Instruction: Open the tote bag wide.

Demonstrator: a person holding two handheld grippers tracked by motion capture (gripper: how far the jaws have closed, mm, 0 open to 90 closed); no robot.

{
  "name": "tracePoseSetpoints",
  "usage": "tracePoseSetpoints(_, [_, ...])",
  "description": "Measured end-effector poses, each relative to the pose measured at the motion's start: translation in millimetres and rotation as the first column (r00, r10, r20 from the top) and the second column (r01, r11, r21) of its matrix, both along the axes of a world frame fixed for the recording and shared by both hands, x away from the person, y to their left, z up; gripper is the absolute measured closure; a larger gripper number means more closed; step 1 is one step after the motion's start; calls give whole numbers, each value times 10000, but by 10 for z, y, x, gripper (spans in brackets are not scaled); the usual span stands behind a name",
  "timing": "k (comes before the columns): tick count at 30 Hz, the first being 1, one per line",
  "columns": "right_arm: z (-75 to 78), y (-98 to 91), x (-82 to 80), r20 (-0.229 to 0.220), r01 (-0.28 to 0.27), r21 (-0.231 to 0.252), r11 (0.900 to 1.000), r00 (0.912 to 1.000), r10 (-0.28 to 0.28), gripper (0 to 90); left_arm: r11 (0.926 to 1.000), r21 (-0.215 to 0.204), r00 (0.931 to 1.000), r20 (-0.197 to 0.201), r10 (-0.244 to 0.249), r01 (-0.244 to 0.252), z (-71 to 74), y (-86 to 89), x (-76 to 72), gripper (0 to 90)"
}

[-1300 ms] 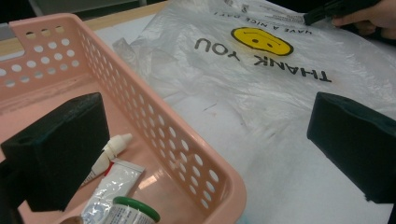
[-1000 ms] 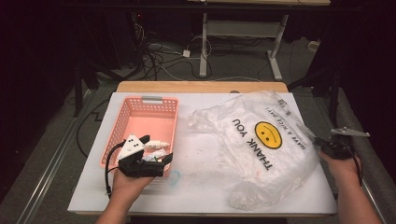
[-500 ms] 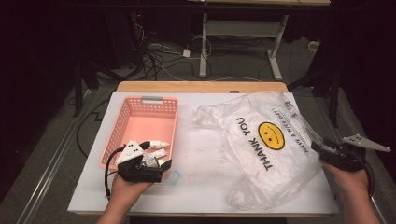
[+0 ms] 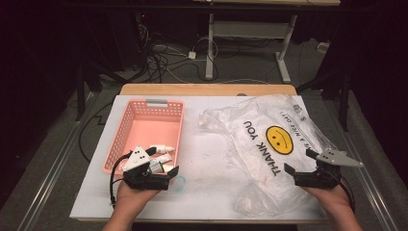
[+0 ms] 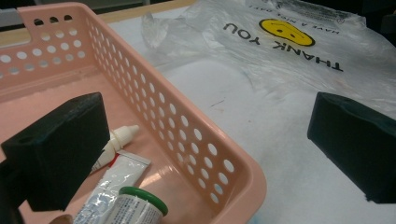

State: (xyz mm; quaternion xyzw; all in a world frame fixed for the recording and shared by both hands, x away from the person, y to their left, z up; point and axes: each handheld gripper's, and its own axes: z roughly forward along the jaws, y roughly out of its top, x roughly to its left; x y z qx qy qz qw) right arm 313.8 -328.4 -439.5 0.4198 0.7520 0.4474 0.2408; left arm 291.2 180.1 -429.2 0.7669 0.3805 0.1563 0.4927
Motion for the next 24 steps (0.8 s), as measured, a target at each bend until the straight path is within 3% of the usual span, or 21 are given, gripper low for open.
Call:
tracePoseSetpoints(3, [12, 89, -1, 9, -193, -20, 9998, 9998, 193, 0, 10000, -77, 9998, 207, 20, -18, -7, -24, -18, 0])
tracePoseSetpoints(13, [97, 376, 151, -22, -855, 0, 9963, 9963, 855, 0, 9999, -2, 9998, 179, 115, -115, -17, -51, -13, 0])
tracePoseSetpoints(18, [118, 522, 319, -74, -937, -79, 9956, 9956, 936, 0, 9999, 162, 10000, 95, 8, -9, -12, -61, -3, 0])
tracePoseSetpoints(24, [58, 686, 623, -376, -824, -204, 9964, 9960, 816, 0, 9998, 75, 9998, 133, 161, -162, 22, -53, -2, 0])
